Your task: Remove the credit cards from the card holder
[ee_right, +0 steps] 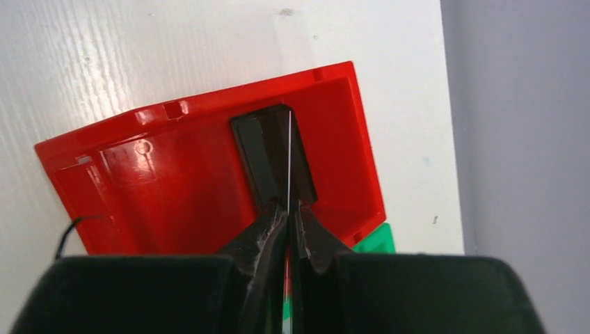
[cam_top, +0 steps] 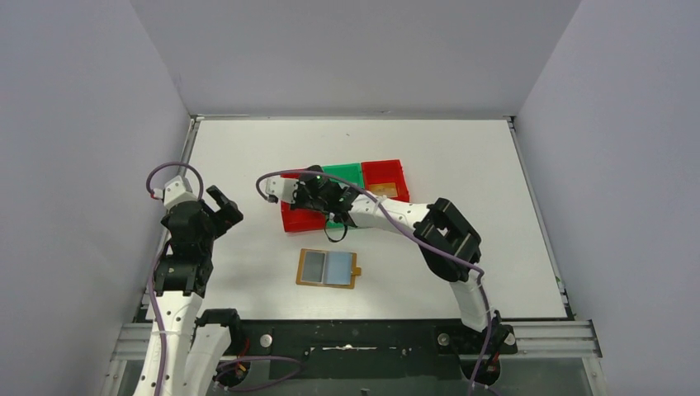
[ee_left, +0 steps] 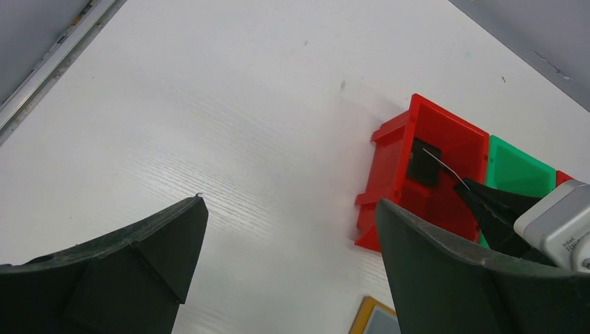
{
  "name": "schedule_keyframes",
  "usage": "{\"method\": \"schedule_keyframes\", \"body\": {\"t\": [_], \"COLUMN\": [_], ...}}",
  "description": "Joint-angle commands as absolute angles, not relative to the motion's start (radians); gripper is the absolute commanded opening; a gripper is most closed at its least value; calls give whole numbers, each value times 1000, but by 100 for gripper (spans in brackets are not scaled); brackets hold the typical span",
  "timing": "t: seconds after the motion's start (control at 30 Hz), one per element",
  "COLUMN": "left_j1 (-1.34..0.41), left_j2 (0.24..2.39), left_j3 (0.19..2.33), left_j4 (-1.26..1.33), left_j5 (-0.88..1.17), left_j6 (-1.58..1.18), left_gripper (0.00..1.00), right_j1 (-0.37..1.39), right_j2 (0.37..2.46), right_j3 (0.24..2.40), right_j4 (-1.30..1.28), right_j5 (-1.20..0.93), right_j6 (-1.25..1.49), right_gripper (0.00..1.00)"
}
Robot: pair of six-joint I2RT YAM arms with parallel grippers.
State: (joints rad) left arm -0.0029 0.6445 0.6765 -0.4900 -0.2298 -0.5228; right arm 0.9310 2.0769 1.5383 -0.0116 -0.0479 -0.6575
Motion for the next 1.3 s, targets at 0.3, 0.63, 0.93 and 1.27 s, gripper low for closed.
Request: {"method": "schedule_keyframes", "body": {"t": [0.3,0.63,0.93,1.27], "left_j1": [-9,-6,-6,-6], "left_j2": [626,629,629,630], "left_j3": [691,691,692,691], "left_j4": [-466,-468,-469,-472], "left_j5": [-258,-266,-261,-264], "left_j6": [-523,-523,-522,-519], "left_gripper": [93,94,93,94], "right_j1": [918,909,899,883], "right_j2": [2209,2259,2291,2265], "right_j3": [1721,1732,1743,1729], "right_j4": [-86,-33,-34,-40], "right_j5": [35,85,73,41], "right_j6": [-902,-902,-904,-859], "right_gripper": [1,4,7,34]}}
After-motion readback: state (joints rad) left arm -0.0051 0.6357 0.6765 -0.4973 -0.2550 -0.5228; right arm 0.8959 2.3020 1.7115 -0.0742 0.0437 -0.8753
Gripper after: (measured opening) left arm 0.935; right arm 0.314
